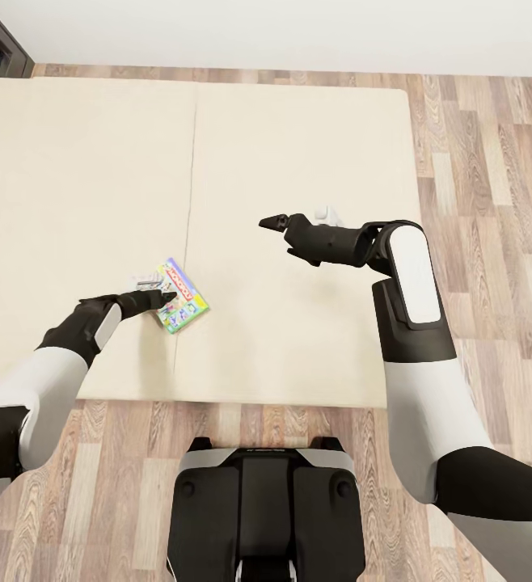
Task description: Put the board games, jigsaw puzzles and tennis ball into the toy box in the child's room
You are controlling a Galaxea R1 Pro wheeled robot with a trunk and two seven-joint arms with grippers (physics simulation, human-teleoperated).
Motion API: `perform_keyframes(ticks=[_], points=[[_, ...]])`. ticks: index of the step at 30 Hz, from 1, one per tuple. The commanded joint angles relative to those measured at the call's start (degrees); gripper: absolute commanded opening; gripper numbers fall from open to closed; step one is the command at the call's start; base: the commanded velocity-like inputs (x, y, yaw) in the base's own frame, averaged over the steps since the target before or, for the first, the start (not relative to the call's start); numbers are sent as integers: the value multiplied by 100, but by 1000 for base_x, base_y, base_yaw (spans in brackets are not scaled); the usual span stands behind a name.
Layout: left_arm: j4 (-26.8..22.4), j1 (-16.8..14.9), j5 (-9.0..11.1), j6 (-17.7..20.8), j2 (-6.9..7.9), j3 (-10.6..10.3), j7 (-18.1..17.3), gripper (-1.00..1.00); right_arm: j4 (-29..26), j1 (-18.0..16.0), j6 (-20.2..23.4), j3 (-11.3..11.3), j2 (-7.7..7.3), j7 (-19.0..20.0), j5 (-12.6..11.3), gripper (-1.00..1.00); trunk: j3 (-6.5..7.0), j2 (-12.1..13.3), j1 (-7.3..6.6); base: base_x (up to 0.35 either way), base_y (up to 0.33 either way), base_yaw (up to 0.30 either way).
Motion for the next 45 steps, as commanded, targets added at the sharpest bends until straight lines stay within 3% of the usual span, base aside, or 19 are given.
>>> perform_keyframes(ticks=[1, 16, 24, 30, 45], points=[[368, 3, 59, 60, -7, -4, -23, 100, -4, -4, 10, -2, 2, -60, -50, 100, -6, -6, 6, 0, 0, 0], [350, 3, 66, 50, -71, -4, -49, 100, -3, -4, 10, -2, 2, -60, -50, 100, -6, -6, 6, 0, 0, 0], [253, 3, 52, 31, -115, -8, -562, 100, -3, -4, 10, -2, 2, -60, -50, 100, -6, -6, 6, 0, 0, 0], [179, 3, 49, 24, -163, -12, -678, 100, -3, -4, 16, -2, 2, -60, -50, 100, -6, -6, 6, 0, 0, 0], [77, 3, 55, -78, -414, -20, -715, 100, -3, -4, 18, -10, -4, -60, -54, 100, -6, -6, 6, 0, 0, 0]])
